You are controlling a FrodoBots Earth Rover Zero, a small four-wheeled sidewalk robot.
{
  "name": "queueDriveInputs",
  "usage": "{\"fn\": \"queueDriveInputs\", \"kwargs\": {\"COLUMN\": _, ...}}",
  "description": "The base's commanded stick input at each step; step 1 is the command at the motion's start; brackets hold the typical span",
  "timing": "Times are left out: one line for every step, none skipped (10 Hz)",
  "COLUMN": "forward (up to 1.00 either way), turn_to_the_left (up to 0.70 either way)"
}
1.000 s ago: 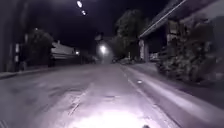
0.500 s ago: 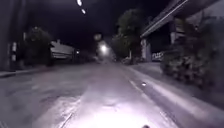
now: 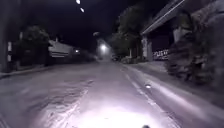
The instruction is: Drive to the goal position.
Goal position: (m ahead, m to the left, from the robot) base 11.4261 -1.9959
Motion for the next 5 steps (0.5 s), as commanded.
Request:
{"fn": "queueDriveInputs", "kwargs": {"forward": 0.7, "turn_to_the_left": 0.0}}
{"fn": "queueDriveInputs", "kwargs": {"forward": 0.7, "turn_to_the_left": 0.0}}
{"fn": "queueDriveInputs", "kwargs": {"forward": 0.7, "turn_to_the_left": 0.0}}
{"fn": "queueDriveInputs", "kwargs": {"forward": 0.7, "turn_to_the_left": 0.0}}
{"fn": "queueDriveInputs", "kwargs": {"forward": 0.7, "turn_to_the_left": 0.0}}
